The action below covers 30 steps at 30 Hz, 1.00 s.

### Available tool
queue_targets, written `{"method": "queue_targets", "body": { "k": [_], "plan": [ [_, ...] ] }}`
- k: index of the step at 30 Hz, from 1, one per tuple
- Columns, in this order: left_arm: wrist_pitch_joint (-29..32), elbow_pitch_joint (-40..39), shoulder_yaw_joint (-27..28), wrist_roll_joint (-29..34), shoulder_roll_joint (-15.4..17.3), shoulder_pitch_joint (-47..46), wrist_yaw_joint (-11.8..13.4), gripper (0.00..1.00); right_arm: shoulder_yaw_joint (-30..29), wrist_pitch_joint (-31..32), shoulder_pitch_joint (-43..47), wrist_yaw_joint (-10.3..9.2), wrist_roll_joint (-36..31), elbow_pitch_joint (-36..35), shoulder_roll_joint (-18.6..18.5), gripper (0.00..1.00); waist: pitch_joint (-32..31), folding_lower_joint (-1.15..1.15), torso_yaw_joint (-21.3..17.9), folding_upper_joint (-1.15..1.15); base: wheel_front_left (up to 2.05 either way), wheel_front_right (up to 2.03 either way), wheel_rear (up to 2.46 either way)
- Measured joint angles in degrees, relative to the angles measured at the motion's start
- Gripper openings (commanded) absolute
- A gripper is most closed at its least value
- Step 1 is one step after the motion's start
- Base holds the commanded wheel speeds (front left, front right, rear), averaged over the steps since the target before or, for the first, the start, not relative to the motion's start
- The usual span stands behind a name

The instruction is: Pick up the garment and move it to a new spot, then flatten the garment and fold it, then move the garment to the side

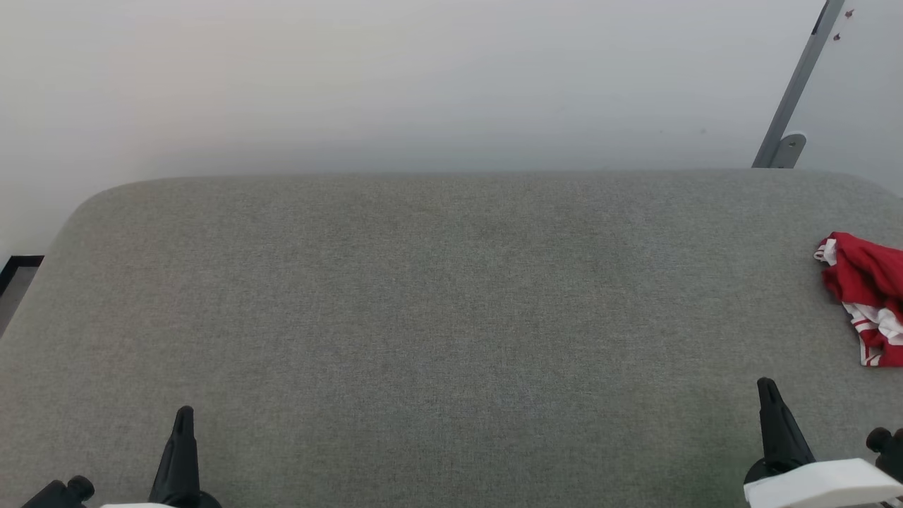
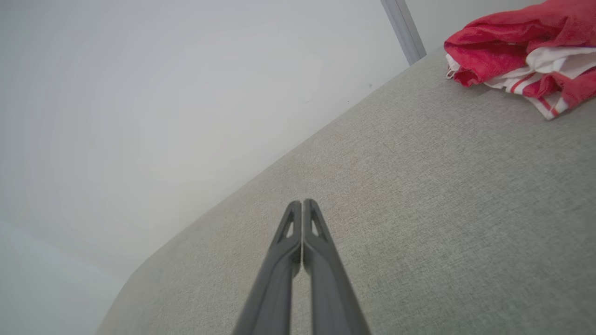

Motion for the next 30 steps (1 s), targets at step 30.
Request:
{"method": "queue_targets", "body": {
  "k": [30],
  "plan": [
    [5.33,2.18,0.75,-16.77,-1.77,-5.04,0.0,0.0,-0.94,5.36,-3.76,0.0,18.69,0.0,1.23,0.0,0.81,0.0,-0.59,0.0,0.0,0.0,0.0]
  ]
}}
